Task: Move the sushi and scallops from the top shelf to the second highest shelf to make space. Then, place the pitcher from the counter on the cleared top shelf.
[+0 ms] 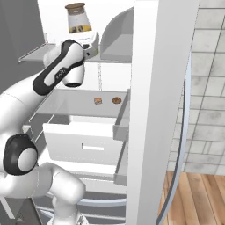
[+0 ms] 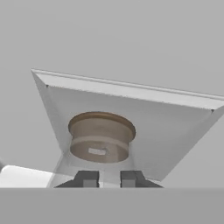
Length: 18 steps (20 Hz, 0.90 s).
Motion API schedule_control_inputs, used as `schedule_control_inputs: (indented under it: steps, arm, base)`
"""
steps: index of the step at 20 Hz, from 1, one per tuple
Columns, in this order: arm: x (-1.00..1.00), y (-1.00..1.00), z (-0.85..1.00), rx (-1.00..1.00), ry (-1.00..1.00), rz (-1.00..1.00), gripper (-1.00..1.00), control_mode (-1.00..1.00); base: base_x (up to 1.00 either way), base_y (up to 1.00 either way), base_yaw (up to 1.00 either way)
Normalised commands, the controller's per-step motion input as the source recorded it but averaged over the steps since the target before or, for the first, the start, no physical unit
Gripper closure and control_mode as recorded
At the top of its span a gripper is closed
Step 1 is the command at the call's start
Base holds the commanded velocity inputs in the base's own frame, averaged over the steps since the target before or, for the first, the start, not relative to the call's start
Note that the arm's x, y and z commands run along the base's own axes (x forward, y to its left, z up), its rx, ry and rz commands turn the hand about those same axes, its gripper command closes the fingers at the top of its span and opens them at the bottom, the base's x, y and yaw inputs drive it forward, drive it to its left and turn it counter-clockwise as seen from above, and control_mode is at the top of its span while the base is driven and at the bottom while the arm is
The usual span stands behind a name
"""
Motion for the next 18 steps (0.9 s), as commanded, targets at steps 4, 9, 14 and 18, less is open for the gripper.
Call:
schedule_control_inputs:
  steps: [4,9,14,18]
  arm:
    - [0.54,-0.02,-0.13,0.07,0.01,-0.07,1.0,-1.0]
    - [0.59,-0.22,-0.31,0.0,0.08,-0.02,1.0,-1.0]
    - [0.67,-0.21,-0.36,0.0,0.12,0.0,1.0,-1.0]
    - [0.38,-0.12,-0.44,0.0,0.11,0.0,-1.0,-1.0]
  base:
    - [0.0,0.0,0.0]
    - [0.0,0.0,0.0]
    - [0.0,0.0,0.0]
    - [0.0,0.0,0.0]
